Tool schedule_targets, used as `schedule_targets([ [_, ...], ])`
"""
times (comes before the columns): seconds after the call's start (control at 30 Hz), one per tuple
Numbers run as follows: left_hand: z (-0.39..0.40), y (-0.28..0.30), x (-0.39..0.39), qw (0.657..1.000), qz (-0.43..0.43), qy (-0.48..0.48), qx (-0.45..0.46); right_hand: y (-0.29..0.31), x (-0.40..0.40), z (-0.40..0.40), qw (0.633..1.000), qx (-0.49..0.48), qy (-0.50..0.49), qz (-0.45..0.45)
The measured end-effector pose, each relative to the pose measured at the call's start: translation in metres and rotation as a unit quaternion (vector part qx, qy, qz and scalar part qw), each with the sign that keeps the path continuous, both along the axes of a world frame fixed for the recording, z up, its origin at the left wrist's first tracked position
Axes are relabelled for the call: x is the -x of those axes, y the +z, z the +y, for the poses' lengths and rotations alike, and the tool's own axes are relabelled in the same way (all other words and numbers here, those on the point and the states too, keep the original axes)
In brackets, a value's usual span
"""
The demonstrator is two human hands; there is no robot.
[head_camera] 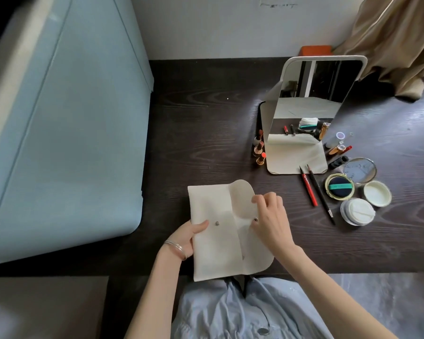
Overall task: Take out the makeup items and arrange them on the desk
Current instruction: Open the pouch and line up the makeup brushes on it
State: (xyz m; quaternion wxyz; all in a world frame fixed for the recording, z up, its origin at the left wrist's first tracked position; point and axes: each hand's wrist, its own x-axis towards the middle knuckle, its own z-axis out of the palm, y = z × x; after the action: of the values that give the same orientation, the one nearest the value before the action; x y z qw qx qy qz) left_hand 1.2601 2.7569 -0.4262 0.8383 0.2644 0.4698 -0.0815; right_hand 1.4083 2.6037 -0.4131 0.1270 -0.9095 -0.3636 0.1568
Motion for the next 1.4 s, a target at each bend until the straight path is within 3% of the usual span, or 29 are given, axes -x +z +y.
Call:
schedule_targets([
  [0.1,0.0,-0.002,0.003,1.0,-0.015,0.009,0.02,0.001,0.009,0.006,0.993,0.038,0.028,0.112],
  [0.33,-0.001,-0.009,0.002,1.0,-0.011,-0.019,0.015,-0.007,0.015,0.017,0.934,0.003,-0.124,0.335],
  [0.47,-0.002,-0.016,-0.006,0.999,0.025,-0.039,-0.022,-0.017,0.012,0.011,0.914,-0.006,-0.152,0.376],
  [0.53,-0.006,-0.016,-0.012,0.992,0.058,-0.043,-0.1,-0.021,0.011,0.009,0.895,-0.032,-0.189,0.403],
  [0.57,-0.009,-0.016,-0.016,0.978,0.086,-0.054,-0.182,-0.021,0.01,0.009,0.883,-0.044,-0.209,0.418],
  [0.63,-0.014,-0.015,-0.021,0.91,0.149,-0.085,-0.379,-0.022,0.008,0.01,0.858,-0.061,-0.24,0.45],
  [0.7,-0.016,-0.016,-0.021,0.886,0.148,-0.089,-0.431,-0.023,0.007,0.011,0.829,-0.071,-0.25,0.495],
  [0.83,-0.003,-0.018,-0.013,0.965,0.099,-0.042,-0.24,-0.023,0.011,0.014,0.753,-0.099,-0.234,0.606],
  [0.9,0.005,-0.014,-0.011,0.98,0.079,-0.038,-0.176,-0.023,0.015,0.018,0.734,-0.102,-0.229,0.632],
  [1.2,0.006,-0.008,-0.016,0.996,0.074,-0.012,-0.052,-0.022,0.026,0.021,0.671,-0.147,-0.264,0.677],
  [1.4,-0.007,-0.007,-0.02,0.996,0.054,0.054,-0.044,-0.018,0.018,0.024,0.671,-0.153,-0.25,0.681],
])
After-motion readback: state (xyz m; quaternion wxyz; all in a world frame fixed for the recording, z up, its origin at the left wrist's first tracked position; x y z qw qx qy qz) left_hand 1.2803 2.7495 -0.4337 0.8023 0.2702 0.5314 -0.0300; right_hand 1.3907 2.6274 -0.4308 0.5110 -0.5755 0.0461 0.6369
